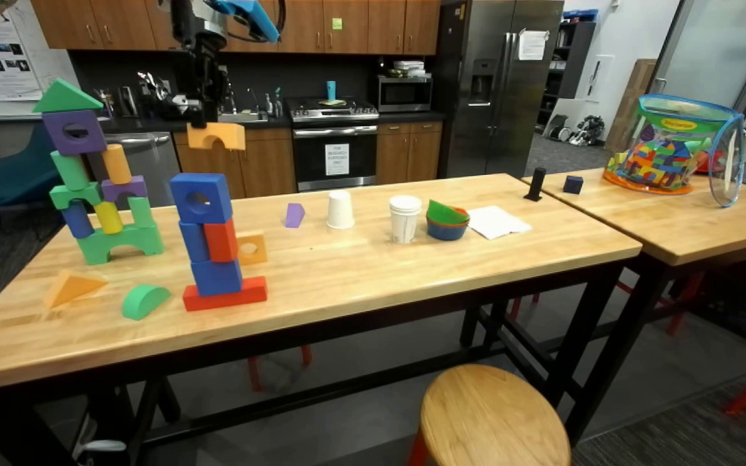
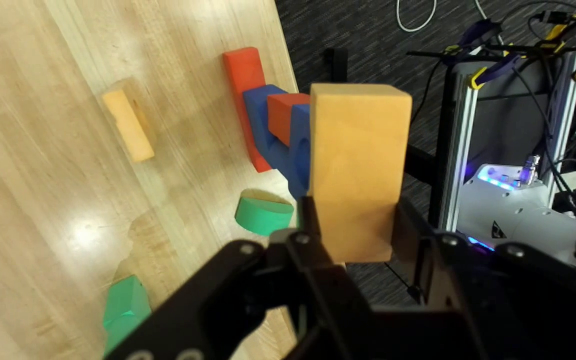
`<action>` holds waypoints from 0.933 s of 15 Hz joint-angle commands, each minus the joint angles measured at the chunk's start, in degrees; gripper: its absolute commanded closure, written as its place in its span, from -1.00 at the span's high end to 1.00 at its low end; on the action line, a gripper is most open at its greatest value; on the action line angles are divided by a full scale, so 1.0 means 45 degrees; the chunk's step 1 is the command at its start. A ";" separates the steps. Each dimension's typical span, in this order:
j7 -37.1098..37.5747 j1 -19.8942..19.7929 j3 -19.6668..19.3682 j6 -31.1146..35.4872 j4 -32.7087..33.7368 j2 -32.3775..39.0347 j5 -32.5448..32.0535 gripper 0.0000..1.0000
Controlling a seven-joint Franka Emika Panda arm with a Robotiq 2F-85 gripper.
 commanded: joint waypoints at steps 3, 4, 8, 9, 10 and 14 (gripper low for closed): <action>0.0116 0.0020 -0.0040 -0.0420 0.0224 0.0128 0.0110 -0.70; 0.0227 0.0022 -0.0043 -0.0521 0.0218 0.0132 0.0125 -0.70; 0.0578 -0.0003 0.0001 -0.1114 0.0128 0.0029 0.0233 -0.70; 0.0674 -0.0021 0.0033 -0.1228 0.0052 -0.0042 0.0304 -0.70; 0.0740 -0.0019 0.0048 -0.1256 -0.0060 -0.0117 0.0347 -0.70; 0.1064 0.0003 0.0104 -0.1212 -0.0094 -0.0111 0.0500 -0.70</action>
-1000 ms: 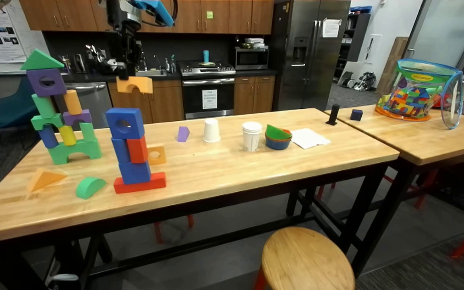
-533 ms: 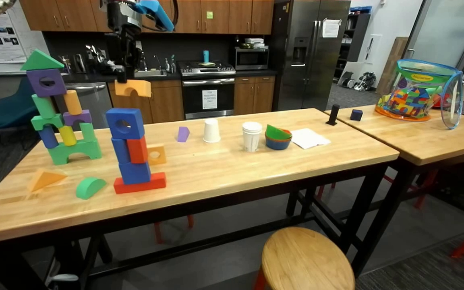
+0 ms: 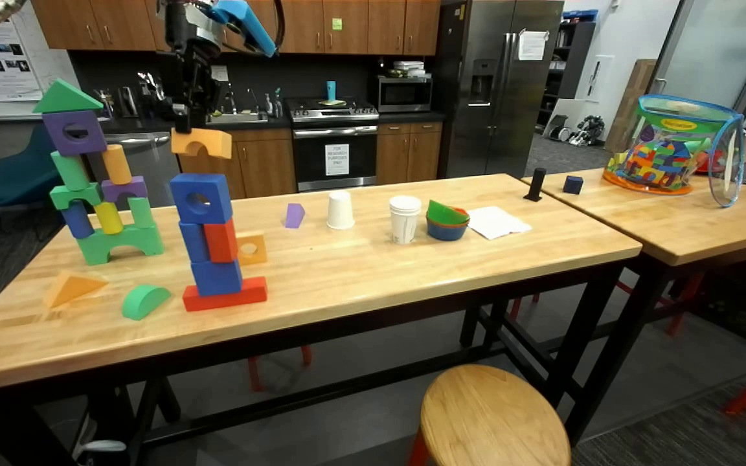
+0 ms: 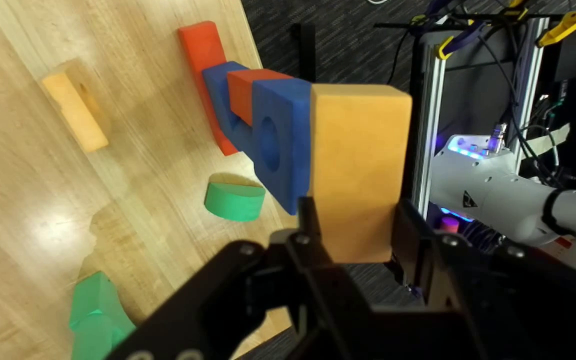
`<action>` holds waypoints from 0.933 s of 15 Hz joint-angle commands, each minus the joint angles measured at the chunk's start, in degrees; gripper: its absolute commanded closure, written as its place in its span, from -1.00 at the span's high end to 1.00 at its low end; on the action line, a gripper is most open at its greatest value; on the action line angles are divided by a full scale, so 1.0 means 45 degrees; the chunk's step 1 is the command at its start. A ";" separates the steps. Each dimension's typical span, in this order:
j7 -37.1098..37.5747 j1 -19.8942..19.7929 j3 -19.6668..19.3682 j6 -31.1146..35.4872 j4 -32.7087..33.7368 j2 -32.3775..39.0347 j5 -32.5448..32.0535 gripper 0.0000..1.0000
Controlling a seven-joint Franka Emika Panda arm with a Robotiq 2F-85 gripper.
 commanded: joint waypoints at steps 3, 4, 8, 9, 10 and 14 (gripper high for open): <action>0.0629 -0.0013 0.0118 -0.0158 -0.0031 -0.0163 0.0411 -0.70; 0.0682 -0.0027 0.0128 -0.0170 -0.0030 -0.0160 0.0461 -0.70; 0.0840 -0.0059 0.0121 -0.0280 -0.0030 -0.0147 0.0537 -0.70; 0.0847 -0.0065 0.0121 -0.0310 -0.0026 -0.0146 0.0536 -0.70; 0.0856 -0.0073 0.0125 -0.0340 -0.0024 -0.0140 0.0541 -0.70; 0.0751 -0.0100 0.0100 -0.0355 0.0031 -0.0072 0.0473 -0.70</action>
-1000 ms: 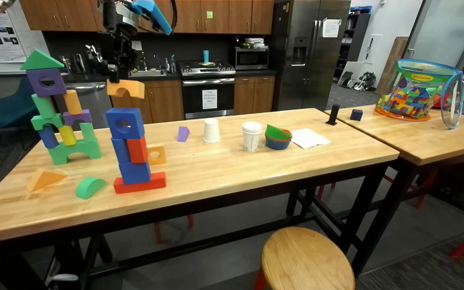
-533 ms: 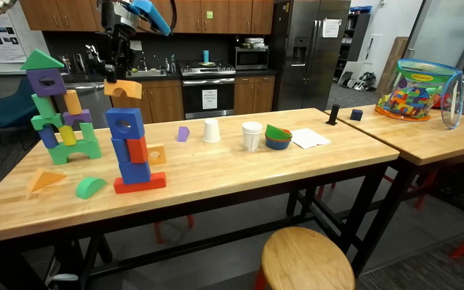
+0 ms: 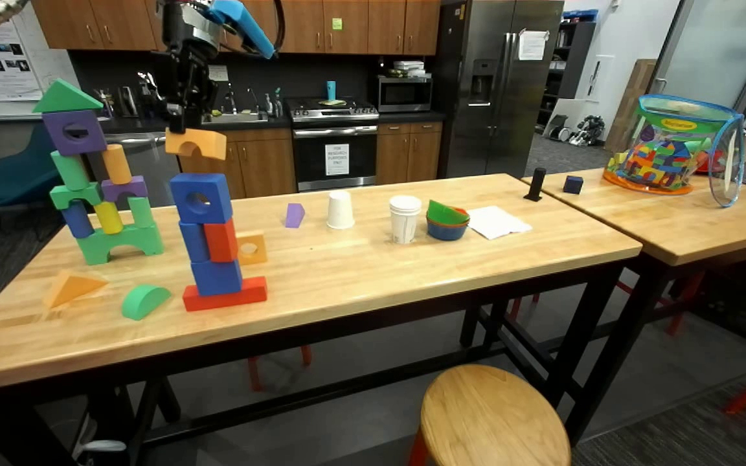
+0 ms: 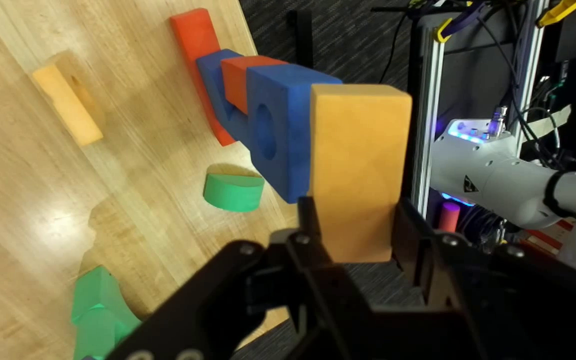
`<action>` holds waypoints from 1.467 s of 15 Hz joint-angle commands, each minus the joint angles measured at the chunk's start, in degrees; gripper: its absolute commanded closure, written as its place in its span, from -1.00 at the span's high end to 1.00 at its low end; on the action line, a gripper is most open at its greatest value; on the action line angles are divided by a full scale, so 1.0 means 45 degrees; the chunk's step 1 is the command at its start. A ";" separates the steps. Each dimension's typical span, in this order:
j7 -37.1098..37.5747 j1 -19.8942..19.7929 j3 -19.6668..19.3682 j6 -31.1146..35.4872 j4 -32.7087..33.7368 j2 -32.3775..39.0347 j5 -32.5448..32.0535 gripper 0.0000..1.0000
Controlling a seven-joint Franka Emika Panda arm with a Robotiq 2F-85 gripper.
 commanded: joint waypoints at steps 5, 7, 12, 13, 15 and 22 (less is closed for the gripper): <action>0.0160 -0.0035 0.0061 -0.0109 0.0096 0.0020 0.0068 -0.70; 0.0204 -0.0008 0.0045 -0.0098 0.0123 0.0061 0.0043 -0.70; -0.0002 0.0001 0.0058 -0.0268 0.0205 0.0203 0.0007 -0.70; 0.0020 0.0005 0.0056 -0.0269 0.0204 0.0234 0.0006 -0.70; 0.0014 0.0014 0.0058 -0.0301 0.0209 0.0303 -0.0001 -0.70; 0.0045 -0.0002 0.0056 -0.0333 0.0254 0.0373 0.0001 -0.70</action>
